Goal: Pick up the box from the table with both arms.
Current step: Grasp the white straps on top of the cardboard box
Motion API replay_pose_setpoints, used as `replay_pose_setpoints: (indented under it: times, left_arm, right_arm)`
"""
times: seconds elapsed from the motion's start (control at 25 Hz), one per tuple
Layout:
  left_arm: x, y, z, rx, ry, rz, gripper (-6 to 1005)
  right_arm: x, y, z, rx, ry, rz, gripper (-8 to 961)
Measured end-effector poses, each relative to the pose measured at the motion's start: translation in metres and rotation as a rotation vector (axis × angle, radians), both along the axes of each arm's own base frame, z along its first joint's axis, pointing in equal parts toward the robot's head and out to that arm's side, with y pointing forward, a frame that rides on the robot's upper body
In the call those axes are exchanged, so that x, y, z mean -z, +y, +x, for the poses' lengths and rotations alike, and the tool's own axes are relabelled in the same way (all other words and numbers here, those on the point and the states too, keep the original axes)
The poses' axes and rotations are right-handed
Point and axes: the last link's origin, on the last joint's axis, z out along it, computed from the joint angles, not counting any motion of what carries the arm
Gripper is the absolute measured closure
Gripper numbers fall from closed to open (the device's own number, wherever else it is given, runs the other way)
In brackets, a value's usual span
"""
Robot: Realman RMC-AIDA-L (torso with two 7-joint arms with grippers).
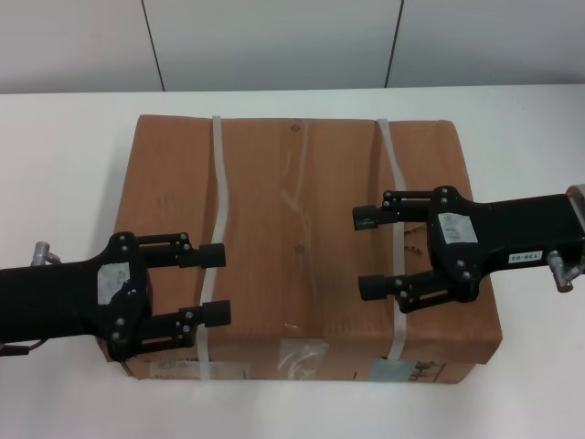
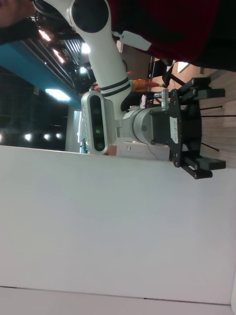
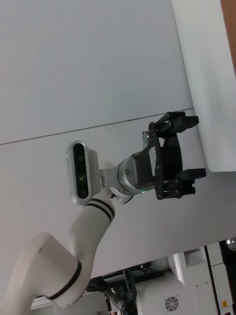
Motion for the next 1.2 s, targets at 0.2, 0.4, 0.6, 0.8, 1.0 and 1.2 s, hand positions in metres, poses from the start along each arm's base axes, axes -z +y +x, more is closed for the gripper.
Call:
replay_pose_setpoints:
  times: [0.2,0.4,0.6,0.8,1.0,1.2]
  left_arm:
    - [0.000,0.000,0.000,0.001,0.000,0.001,404]
    - [0.001,0.000,0.000,0.002,-0.001,0.001,405]
    - [0.002,-0.001,0.000,0.000,-0.001,0.003,406]
    - [-0.003,0.001,-0.003,-0.038,-0.014,0.042,406]
    - [-0.019,0.009,-0.017,-0.208,-0.045,0.161,407]
    - [-0.023,0.025,-0.046,-0.509,-0.035,0.230,408]
  right_arm:
    - [0.000,0.001,0.001,0.005,-0.005,0.007,83]
    - [0.000,0.001,0.001,0.006,-0.005,0.008,90]
    - [0.000,0.002,0.001,0.006,-0.006,0.009,96]
    - [0.003,0.006,0.004,0.036,-0.019,0.038,102]
    - [0.001,0.020,0.021,0.211,-0.019,0.165,109]
    - [-0.009,0.028,0.049,0.442,-0.001,0.260,115]
